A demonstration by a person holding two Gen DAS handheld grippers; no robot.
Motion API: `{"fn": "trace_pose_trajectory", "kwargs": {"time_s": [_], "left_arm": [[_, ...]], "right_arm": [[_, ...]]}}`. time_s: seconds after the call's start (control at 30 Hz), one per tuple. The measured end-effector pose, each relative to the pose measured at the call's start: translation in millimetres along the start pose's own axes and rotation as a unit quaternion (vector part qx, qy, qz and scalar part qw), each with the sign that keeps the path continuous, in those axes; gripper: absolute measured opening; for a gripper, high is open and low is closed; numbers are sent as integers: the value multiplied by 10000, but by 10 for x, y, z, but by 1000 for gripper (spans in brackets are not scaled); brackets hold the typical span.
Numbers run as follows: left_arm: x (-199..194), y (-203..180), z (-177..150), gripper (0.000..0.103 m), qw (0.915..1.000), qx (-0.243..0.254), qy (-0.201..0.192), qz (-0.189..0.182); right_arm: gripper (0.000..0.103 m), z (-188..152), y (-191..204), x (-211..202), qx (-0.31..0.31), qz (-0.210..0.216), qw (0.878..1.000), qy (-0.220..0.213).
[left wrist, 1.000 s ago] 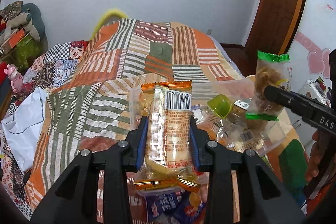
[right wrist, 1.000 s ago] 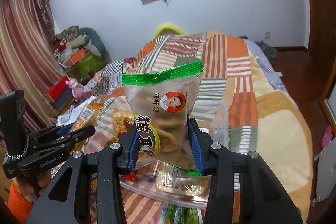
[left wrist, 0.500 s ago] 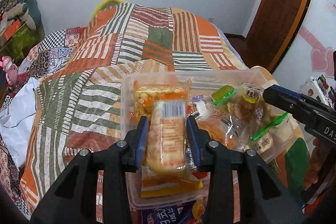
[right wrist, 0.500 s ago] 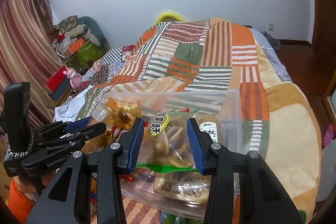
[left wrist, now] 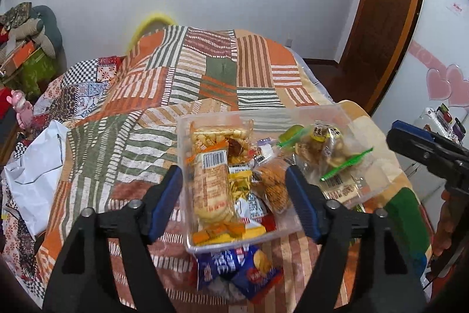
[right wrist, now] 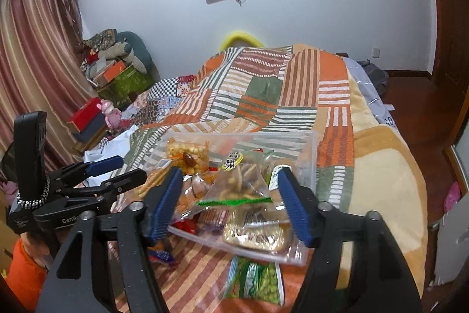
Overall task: Organize snacks
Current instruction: 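Grasp the blue chip bag with the left tool while the right tool grasps the green pea bag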
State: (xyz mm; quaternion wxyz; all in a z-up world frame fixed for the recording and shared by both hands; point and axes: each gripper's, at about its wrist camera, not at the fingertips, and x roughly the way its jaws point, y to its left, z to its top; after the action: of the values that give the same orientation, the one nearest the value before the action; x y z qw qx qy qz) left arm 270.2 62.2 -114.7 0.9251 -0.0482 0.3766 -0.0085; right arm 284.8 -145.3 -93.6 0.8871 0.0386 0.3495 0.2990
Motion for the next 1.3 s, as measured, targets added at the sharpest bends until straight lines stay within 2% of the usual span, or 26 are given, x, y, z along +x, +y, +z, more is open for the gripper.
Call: {"fn": "trace_pose_trajectory", "kwargs": {"time_s": [0.13, 0.3, 0.5, 0.87, 1.13, 1.3], "left_arm": [[-148, -25, -108, 79, 9999, 76, -31, 60], [-307, -21, -272, 90, 10000, 13, -50, 36], [-327, 0, -488, 92, 9999, -9, 108, 86], [26, 116, -819, 92, 9973, -308, 665, 10], [352, 40, -912, 92, 9945, -304, 993, -139], [480, 31, -934, 92, 9932, -403, 1060, -244]], "right_arm": [[71, -42, 25, -131, -83, -130, 9999, -78], [78, -180, 25, -246, -98, -219, 9997, -96], [78, -428, -56, -216, -60, -326, 9993, 183], [78, -837, -198, 119, 105, -355, 9948, 950], [78, -924, -153, 395, 61, -340, 9914, 1259], [79, -976, -123, 531, 10, -320, 9895, 1409]]}}
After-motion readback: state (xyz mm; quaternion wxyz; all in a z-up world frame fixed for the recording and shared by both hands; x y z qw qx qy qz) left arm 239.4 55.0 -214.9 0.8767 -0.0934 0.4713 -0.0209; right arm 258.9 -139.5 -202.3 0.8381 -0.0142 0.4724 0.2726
